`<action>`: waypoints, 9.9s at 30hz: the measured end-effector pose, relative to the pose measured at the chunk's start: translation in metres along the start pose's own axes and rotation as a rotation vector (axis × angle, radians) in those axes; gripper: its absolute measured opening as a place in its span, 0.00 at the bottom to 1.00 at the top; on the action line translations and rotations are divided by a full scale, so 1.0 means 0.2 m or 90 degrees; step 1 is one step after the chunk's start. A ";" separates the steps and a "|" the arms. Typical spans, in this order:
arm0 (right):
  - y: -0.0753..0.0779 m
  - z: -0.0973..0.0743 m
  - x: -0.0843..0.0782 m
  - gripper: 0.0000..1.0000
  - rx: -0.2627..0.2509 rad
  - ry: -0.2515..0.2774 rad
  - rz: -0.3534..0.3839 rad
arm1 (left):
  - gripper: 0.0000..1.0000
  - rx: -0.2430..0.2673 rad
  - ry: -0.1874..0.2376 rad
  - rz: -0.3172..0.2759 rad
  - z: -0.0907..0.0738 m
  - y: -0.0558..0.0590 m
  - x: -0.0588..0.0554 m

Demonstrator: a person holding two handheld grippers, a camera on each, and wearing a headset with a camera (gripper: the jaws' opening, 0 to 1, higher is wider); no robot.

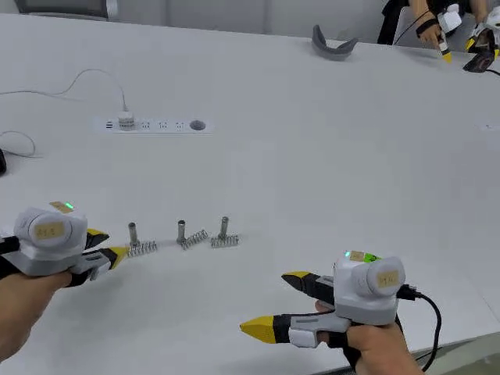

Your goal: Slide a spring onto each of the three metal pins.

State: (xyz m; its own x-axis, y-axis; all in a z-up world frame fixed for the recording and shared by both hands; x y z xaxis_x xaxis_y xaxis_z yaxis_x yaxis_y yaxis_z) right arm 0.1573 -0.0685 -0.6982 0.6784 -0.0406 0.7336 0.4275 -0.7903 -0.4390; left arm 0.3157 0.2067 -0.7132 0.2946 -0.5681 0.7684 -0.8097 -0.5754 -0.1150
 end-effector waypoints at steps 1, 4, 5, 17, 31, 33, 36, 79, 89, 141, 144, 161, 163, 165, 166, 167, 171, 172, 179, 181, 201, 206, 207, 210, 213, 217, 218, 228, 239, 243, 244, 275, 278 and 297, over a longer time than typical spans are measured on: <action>0.00 0.00 0.00 0.82 -0.001 0.000 -0.001 | 0.30 0.001 0.000 0.001 -0.01 0.00 -0.01; 0.00 0.00 0.00 0.82 -0.001 0.002 0.001 | 0.32 0.001 0.001 0.000 -0.03 0.00 -0.02; 0.00 0.00 0.01 0.82 -0.002 0.002 0.001 | 0.33 0.001 0.002 -0.002 -0.03 -0.01 -0.02; -0.01 -0.02 0.01 0.82 -0.005 0.001 0.000 | 0.44 0.005 0.020 -0.014 -0.13 -0.03 -0.01; -0.01 -0.02 0.01 0.82 -0.002 0.002 0.001 | 0.60 -0.012 0.036 -0.026 -0.19 -0.02 0.00; -0.01 -0.03 0.01 0.82 -0.002 0.002 0.000 | 0.61 -0.013 0.038 -0.029 -0.19 -0.01 -0.01; 0.00 -0.03 0.01 0.82 -0.003 0.000 -0.002 | 0.64 -0.018 0.039 -0.036 -0.19 0.00 -0.02; 0.04 -0.12 0.00 0.82 -0.016 0.012 0.011 | 0.43 -0.091 -0.015 0.007 0.17 0.15 0.00; 0.06 -0.15 -0.01 0.82 -0.022 0.012 0.019 | 0.27 -0.087 -0.025 0.019 0.23 0.18 -0.01; 0.00 -0.08 -0.03 0.81 0.023 -0.004 0.035 | 0.10 -0.053 -0.006 -0.020 0.04 0.23 -0.04; -0.01 -0.07 -0.03 0.80 0.028 -0.004 0.035 | 0.10 -0.053 0.000 -0.018 0.01 0.24 -0.02; -0.06 -0.03 0.03 0.75 0.067 0.009 0.042 | 0.10 -0.057 0.042 0.004 -0.16 0.28 0.09; -0.06 -0.02 0.04 0.72 0.077 0.011 0.041 | 0.10 -0.067 0.048 0.000 -0.17 0.29 0.09; -0.07 -0.01 0.04 0.69 0.083 0.015 0.041 | 0.10 -0.071 0.051 0.006 -0.17 0.31 0.09; -0.08 -0.01 0.05 0.68 0.085 0.016 0.041 | 0.10 -0.073 0.052 0.009 -0.18 0.31 0.09; -0.08 0.00 0.05 0.68 0.088 0.018 0.042 | 0.10 -0.076 0.053 0.011 -0.18 0.32 0.09; -0.09 0.01 0.06 0.66 0.098 0.019 0.044 | 0.10 -0.082 0.057 0.019 -0.18 0.33 0.10; -0.10 0.02 0.07 0.65 0.104 0.020 0.046 | 0.10 -0.084 0.060 0.019 -0.19 0.33 0.11; -0.13 0.04 0.13 0.55 0.140 0.043 0.082 | 0.10 -0.098 0.072 0.031 -0.21 0.39 0.14; -0.14 0.05 0.15 0.52 0.154 0.054 0.090 | 0.10 -0.105 0.076 0.034 -0.21 0.41 0.15; -0.18 0.16 0.21 0.35 0.191 0.048 0.120 | 0.10 -0.183 0.108 0.081 -0.17 0.61 0.28; -0.19 0.18 0.22 0.33 0.209 0.053 0.146 | 0.10 -0.204 0.113 0.091 -0.17 0.66 0.30; -0.20 0.18 0.23 0.32 0.214 0.056 0.151 | 0.10 -0.208 0.115 0.097 -0.17 0.68 0.30; -0.22 0.19 0.23 0.32 0.220 0.058 0.156 | 0.10 -0.217 0.115 0.101 -0.16 0.70 0.30; -0.23 0.20 0.22 0.30 0.225 0.053 0.153 | 0.10 -0.220 0.114 0.106 -0.16 0.70 0.30; -0.22 0.19 0.22 0.28 0.226 0.052 0.152 | 0.10 -0.224 0.113 0.109 -0.16 0.70 0.30; -0.22 0.19 0.22 0.26 0.227 0.052 0.152 | 0.10 -0.224 0.113 0.109 -0.17 0.70 0.30; -0.22 0.18 0.24 0.19 0.236 0.049 0.136 | 0.10 -0.230 0.112 0.120 -0.17 0.71 0.31; -0.24 0.18 0.27 0.12 0.247 0.032 0.102 | 0.09 -0.243 0.114 0.133 -0.17 0.72 0.31; -0.25 0.18 0.29 0.12 0.248 0.019 0.080 | 0.09 -0.246 0.117 0.135 -0.16 0.72 0.32; -0.25 0.18 0.30 0.12 0.247 0.014 0.073 | 0.09 -0.246 0.118 0.135 -0.16 0.72 0.32; -0.40 0.19 0.42 0.12 0.301 -0.235 -0.300 | 0.09 -0.294 0.166 0.173 -0.23 0.72 0.37; -0.40 0.20 0.41 0.12 0.309 -0.251 -0.312 | 0.09 -0.298 0.165 0.174 -0.24 0.73 0.36; -0.38 0.23 0.42 0.12 0.315 -0.246 -0.307 | 0.14 -0.267 0.176 0.129 -0.25 0.67 0.27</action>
State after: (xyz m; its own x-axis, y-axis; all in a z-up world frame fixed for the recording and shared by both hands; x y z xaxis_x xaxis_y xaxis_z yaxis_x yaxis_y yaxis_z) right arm 0.2092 0.0166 -0.6262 0.4719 0.5234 0.7095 0.8814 -0.3002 -0.3648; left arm 0.1982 0.1281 -0.6557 0.0123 -0.4352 0.9003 -0.9862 -0.1538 -0.0608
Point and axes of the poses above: the centre of the closed fingertips' face, and the gripper's own axes: z roughly forward along the fingers, y roughly to its right, x roughly out of its top, the point moved 7 cm from there along -z, roughly backward along the fingers, and after that the axes turned 8 degrees about z, right-handed, at the moved point
